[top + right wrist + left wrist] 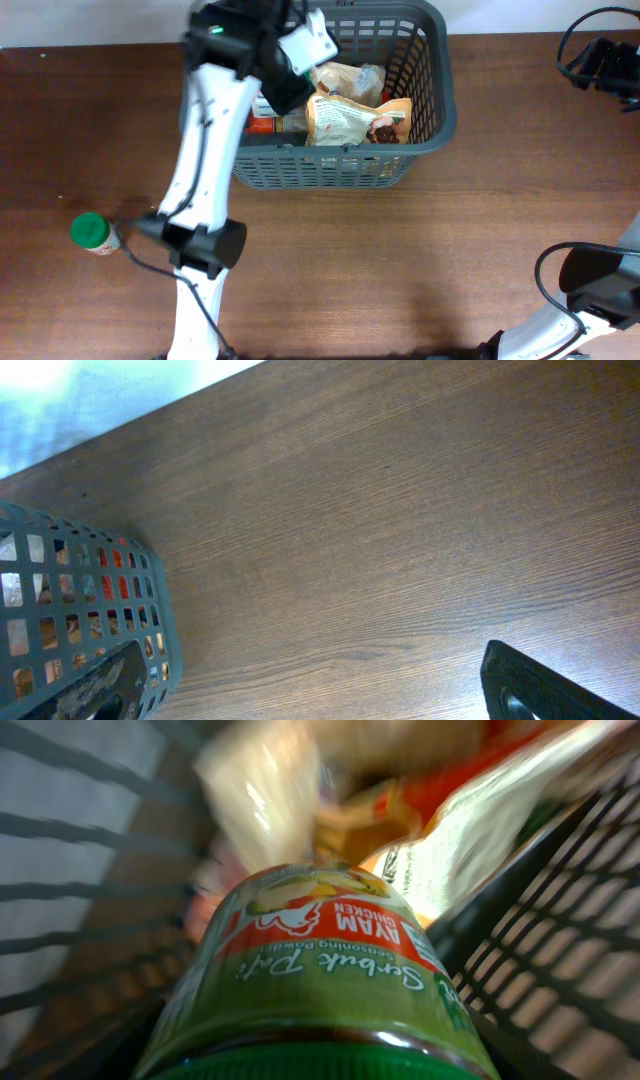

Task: Pack container
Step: 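Lower the spice jar into the basket and open the left gripper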

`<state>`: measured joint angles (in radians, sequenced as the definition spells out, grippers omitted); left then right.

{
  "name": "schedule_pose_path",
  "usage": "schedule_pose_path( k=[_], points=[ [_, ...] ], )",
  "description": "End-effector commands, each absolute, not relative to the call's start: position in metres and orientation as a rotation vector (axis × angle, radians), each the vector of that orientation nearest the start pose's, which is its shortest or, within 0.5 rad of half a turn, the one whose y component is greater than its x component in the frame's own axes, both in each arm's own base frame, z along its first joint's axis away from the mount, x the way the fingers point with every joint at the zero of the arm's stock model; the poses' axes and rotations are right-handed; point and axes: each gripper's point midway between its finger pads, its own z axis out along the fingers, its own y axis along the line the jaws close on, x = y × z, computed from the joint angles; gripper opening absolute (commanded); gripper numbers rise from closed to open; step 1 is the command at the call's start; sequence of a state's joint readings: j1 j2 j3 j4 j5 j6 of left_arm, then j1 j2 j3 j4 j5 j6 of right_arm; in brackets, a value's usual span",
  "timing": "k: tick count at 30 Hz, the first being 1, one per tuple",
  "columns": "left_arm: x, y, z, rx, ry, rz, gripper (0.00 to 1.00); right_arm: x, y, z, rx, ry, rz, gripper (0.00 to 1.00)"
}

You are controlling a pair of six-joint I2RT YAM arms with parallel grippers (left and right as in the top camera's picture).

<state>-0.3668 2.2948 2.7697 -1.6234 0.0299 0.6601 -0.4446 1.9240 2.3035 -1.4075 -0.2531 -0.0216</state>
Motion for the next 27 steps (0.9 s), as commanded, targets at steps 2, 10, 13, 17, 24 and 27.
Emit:
schedule_pose_path(
  k=[2, 10, 13, 17, 24, 27],
  points=[
    [0.466, -0.154, 0.204, 1.397, 2.476, 0.183, 0.02, 0.417, -0.150, 0.300, 0.459, 2.518, 0.164, 0.99],
    [0.458, -0.140, 0.160, 1.439, 2.610, 0.158, 0.02, 0.417, -0.150, 0.300, 0.459, 2.518, 0.164, 0.99],
    [0.453, -0.131, 0.149, 1.441, 2.660, 0.150, 0.02, 0.417, -0.150, 0.300, 0.459, 2.518, 0.163, 0.99],
    [0.439, -0.108, 0.138, 1.439, 2.768, 0.128, 0.02, 0.417, -0.150, 0.300, 0.459, 2.518, 0.164, 0.99],
    [0.435, -0.073, 0.137, 1.357, 2.860, 0.113, 0.02, 0.417, -0.150, 0.300, 0.459, 2.518, 0.163, 0.99],
    [0.436, -0.071, 0.137, 1.339, 2.864, 0.088, 0.02, 0.417, -0.150, 0.300, 0.459, 2.518, 0.164, 0.99]
  ],
)
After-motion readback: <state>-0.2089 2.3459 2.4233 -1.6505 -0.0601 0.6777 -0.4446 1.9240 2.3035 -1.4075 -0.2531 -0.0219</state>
